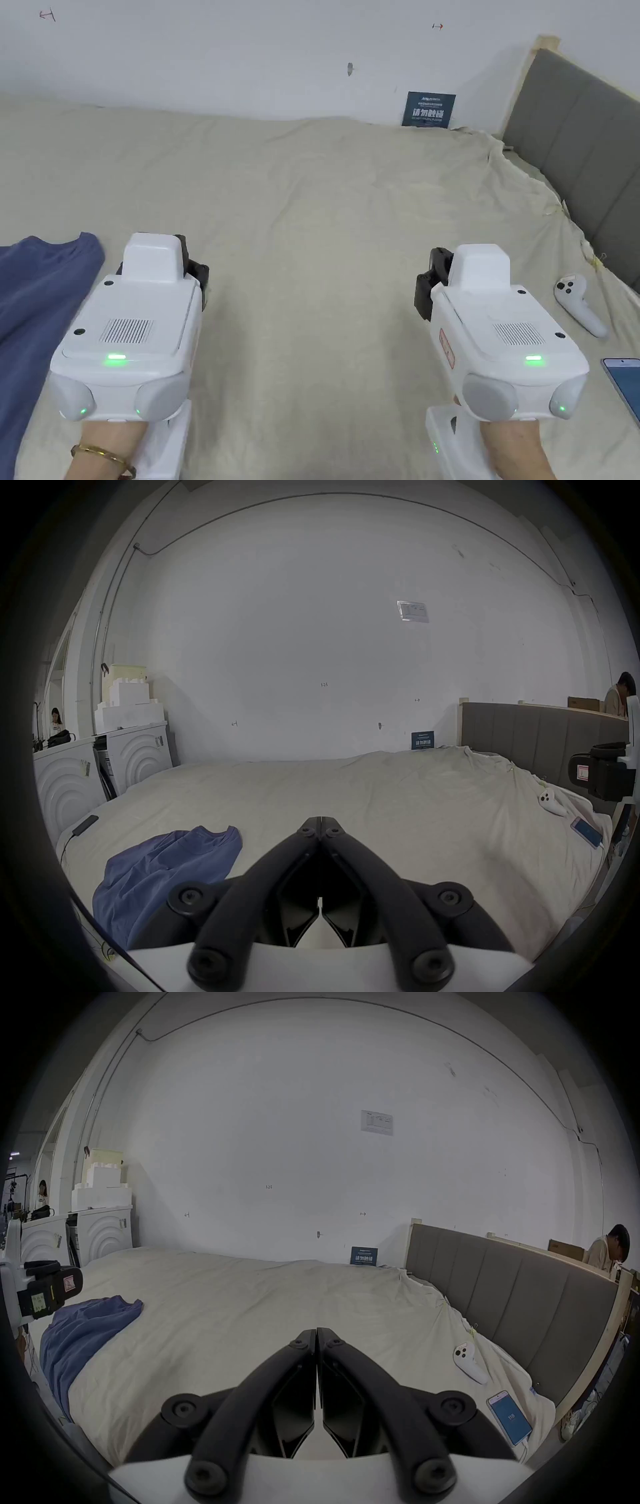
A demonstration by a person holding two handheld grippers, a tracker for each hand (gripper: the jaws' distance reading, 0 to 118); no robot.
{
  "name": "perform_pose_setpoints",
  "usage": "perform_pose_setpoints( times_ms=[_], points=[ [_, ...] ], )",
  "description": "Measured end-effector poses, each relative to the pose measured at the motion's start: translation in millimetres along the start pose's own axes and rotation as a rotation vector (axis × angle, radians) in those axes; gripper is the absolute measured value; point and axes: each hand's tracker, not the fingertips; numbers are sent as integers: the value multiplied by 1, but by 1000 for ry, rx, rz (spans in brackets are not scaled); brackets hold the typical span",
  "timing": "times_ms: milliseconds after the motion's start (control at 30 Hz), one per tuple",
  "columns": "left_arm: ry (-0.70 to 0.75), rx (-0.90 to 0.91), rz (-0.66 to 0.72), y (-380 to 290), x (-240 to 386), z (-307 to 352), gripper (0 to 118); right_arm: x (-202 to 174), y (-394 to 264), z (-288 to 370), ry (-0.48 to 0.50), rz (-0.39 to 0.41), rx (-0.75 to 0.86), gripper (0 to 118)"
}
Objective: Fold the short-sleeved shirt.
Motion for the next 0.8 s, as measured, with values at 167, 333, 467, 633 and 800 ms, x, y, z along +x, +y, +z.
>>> perform_pose_setpoints(
  times_ms=[167, 333, 467, 633, 800],
  points=[
    [-11, 8, -4, 2, 0, -1, 0, -2, 2, 2, 13, 9, 8, 0],
    [-14, 6, -6, 2, 1, 0, 0, -4, 5, 3, 16, 13, 20, 0],
    [-8, 5, -8, 1, 1, 0, 0, -6, 6, 5, 12, 36, 26, 0],
    [-13, 6, -11, 1, 3, 1, 0, -6, 4, 5, 17, 42, 18, 0],
    [-17, 8, -14, 2, 4, 1, 0, -5, 2, 4, 16, 38, 14, 0]
  ],
)
